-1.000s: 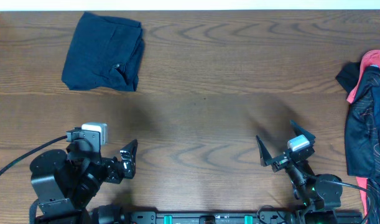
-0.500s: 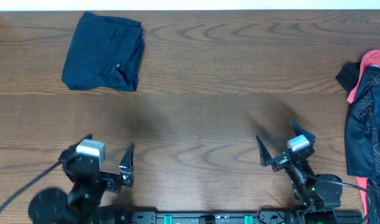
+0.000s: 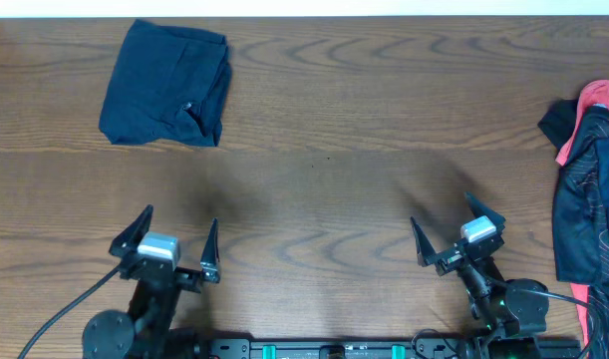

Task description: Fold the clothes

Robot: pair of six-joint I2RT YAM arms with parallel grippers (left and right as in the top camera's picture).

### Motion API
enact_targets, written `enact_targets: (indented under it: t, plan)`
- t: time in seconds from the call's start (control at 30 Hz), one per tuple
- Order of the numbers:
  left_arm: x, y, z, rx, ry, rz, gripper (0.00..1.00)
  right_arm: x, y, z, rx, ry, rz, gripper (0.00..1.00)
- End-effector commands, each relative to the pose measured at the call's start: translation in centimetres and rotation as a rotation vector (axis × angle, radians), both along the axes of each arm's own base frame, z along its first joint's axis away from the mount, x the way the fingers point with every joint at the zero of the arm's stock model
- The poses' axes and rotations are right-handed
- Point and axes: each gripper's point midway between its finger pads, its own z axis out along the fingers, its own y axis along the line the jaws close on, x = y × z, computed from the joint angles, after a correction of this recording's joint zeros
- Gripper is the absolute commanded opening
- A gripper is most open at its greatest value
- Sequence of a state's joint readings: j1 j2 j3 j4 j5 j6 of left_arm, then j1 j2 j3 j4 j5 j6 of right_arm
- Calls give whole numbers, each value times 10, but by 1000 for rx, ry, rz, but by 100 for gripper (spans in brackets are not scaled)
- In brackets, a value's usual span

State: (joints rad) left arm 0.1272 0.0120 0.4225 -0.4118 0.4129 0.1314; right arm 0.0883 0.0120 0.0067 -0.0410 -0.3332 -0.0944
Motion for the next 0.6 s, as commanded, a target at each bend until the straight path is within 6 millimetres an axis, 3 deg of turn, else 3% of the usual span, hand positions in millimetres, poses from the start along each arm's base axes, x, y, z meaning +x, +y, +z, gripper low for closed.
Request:
enact_targets:
  t: [0.0, 0.57]
  plan:
    - [3, -3, -14, -9, 23, -21, 98, -1, 2, -1, 10, 5, 10, 99]
    - [22, -4, -99, -30, 183, -34, 98, -1, 2, 0, 10, 5, 10, 99]
